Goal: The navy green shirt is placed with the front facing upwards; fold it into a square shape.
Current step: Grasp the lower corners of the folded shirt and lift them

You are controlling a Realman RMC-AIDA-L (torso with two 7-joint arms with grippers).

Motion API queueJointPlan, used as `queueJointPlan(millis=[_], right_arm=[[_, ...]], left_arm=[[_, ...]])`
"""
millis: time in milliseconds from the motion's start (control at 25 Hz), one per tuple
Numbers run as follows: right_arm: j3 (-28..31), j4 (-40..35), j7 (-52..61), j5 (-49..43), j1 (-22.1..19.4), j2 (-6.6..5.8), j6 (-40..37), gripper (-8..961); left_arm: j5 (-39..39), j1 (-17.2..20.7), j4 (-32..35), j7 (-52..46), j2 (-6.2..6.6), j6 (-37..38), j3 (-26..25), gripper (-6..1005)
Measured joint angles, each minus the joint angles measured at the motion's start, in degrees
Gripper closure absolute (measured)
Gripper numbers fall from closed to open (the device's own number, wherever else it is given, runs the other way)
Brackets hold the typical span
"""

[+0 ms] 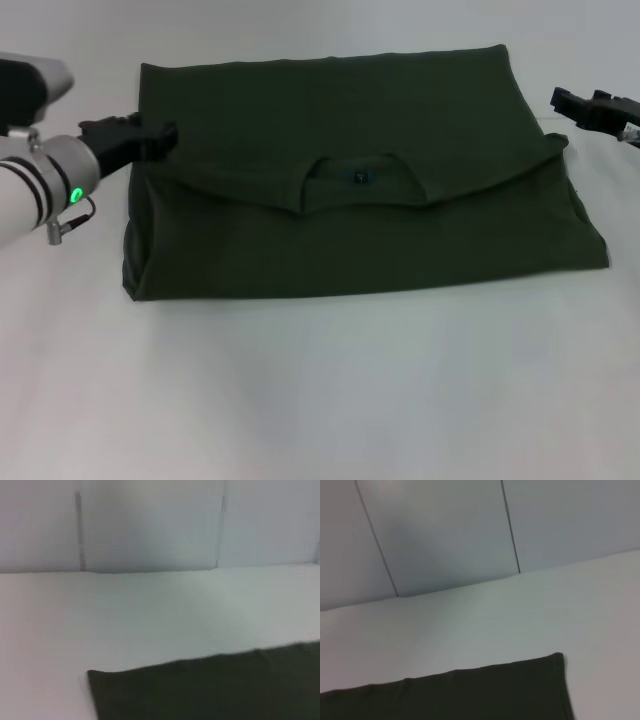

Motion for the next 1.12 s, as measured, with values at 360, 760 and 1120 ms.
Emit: queueJointPlan(millis=[360, 760, 1120], right_arm=[[-4.84, -5.57, 7.33, -0.2, -3.49, 0.28, -8.13, 185], [-13.52, -15.52, 10.51, 0.06, -11.52, 2.81, -22.89, 187], [-13.58, -15.87, 8.1, 2.3, -15.59, 3.06, -32.15, 189]], left_arm=[[-2.92, 4.07, 3.96, -15.66, 1.77, 4.26, 4.87, 234], [-2.37, 14.1, 16.6, -30.47, 2.35, 30.34, 12.12, 176], [8.69, 19.04, 26.7, -37.0, 3.04, 43.85, 14.15, 170]])
